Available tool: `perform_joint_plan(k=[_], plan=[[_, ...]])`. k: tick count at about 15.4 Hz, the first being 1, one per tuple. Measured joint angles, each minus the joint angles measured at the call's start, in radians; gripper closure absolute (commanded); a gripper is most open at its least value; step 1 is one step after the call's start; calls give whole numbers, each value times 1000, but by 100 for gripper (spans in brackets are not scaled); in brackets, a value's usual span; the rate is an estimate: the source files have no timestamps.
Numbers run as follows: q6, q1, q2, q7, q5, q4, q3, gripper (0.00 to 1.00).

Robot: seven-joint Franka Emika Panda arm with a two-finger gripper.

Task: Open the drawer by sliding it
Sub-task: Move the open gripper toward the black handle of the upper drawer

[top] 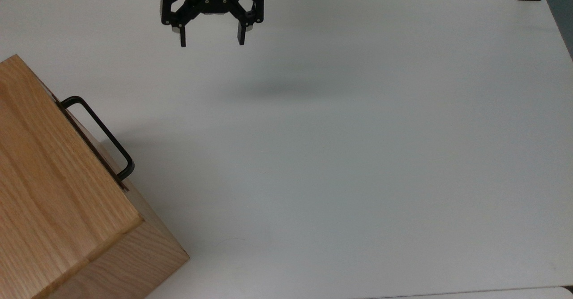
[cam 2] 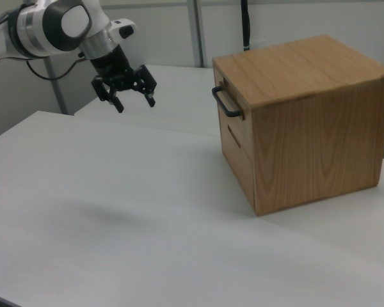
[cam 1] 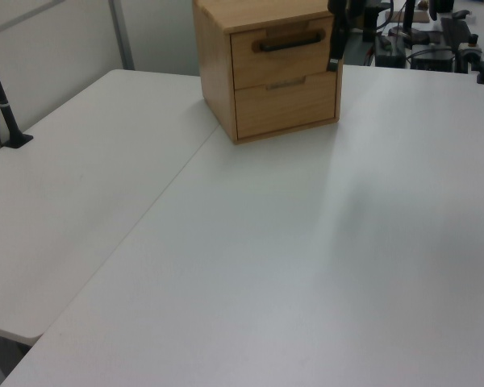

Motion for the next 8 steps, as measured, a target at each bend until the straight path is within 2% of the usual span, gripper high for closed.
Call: perform_joint_plan(k=[3,8], plan=[[89,-2,23,-49,-77,1,-5,0],[267,-12,103,-55,-278,1,-8,3]])
